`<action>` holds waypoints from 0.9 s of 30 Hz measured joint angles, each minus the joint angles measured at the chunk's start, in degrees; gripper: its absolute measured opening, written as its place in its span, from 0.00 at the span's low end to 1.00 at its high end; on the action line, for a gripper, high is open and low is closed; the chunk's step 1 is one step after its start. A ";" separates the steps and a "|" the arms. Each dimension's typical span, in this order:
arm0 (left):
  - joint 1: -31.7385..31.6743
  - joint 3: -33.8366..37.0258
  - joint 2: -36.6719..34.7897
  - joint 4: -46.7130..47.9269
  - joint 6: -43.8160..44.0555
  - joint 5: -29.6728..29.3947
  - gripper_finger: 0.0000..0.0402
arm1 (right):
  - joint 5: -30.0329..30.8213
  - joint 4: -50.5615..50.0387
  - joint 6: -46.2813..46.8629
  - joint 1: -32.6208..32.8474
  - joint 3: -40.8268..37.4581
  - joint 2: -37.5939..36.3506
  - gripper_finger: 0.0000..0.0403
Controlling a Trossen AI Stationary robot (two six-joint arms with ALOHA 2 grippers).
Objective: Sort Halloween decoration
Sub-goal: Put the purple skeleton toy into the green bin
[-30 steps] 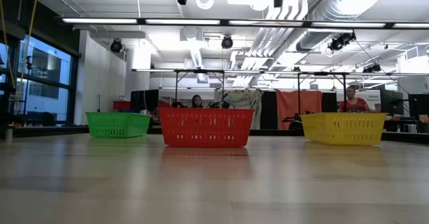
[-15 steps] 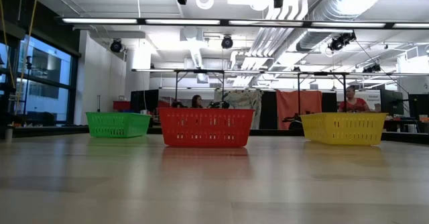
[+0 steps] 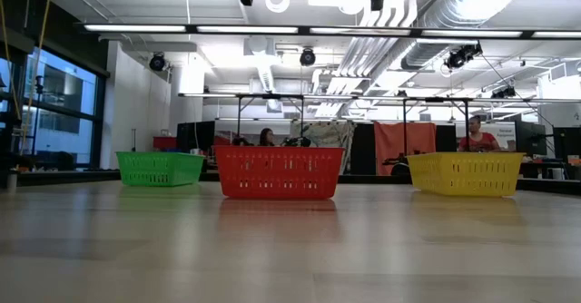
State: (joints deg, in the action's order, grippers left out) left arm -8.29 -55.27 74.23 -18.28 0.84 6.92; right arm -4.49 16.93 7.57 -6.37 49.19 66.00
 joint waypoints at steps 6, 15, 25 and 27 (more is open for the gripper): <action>-1.83 0.05 -5.55 9.58 -0.50 -1.39 0.02 | 0.00 -0.15 0.11 0.00 0.00 0.00 0.55; -13.59 -2.14 -15.88 32.30 0.11 -23.56 0.01 | 0.00 -3.48 0.12 0.00 0.02 0.02 0.55; -37.59 -10.16 -0.13 62.96 4.45 -13.86 0.00 | 0.02 -5.18 0.14 0.00 0.02 0.02 0.55; -39.14 -10.11 4.05 67.21 4.48 -11.88 0.00 | 0.01 -5.18 0.84 0.00 0.02 0.02 0.55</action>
State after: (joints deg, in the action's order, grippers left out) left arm -47.43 -65.39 78.28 48.93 5.32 -4.96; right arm -4.49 11.75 8.40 -6.37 49.21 66.02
